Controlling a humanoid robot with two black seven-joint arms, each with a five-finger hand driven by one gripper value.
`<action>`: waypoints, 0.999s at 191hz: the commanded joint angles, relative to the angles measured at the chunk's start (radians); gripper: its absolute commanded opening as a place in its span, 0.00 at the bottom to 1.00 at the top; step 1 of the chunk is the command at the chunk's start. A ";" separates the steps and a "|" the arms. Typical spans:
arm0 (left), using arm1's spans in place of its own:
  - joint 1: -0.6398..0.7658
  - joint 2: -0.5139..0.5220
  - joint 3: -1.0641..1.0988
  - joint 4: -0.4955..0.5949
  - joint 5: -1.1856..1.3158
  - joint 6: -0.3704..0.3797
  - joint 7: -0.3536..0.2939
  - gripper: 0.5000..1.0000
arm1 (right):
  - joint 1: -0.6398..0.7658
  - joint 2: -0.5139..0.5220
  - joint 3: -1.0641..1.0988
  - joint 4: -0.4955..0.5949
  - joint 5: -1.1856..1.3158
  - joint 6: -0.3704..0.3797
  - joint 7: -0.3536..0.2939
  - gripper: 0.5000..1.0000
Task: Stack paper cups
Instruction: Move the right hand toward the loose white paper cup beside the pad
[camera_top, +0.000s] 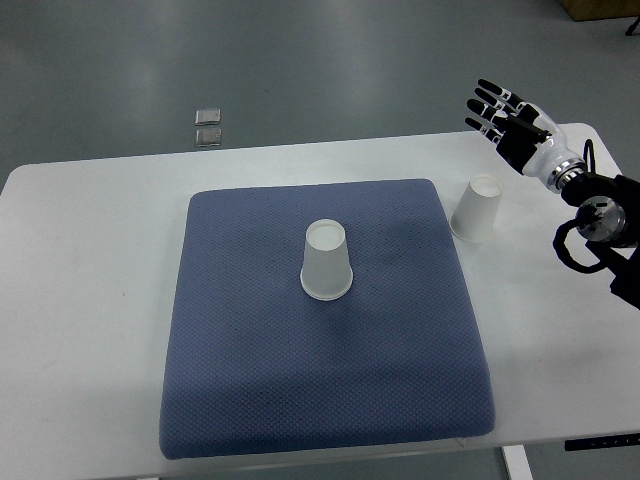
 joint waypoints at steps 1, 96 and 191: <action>0.000 0.000 0.000 0.000 0.000 0.000 0.000 1.00 | 0.005 -0.009 -0.001 -0.001 0.000 -0.003 0.001 0.83; 0.000 0.000 0.000 0.000 0.000 0.000 0.000 1.00 | 0.011 -0.041 -0.015 0.000 -0.439 -0.002 0.017 0.83; 0.000 0.000 -0.002 0.000 0.000 0.000 0.000 1.00 | 0.097 -0.096 -0.021 0.009 -1.023 -0.005 0.032 0.83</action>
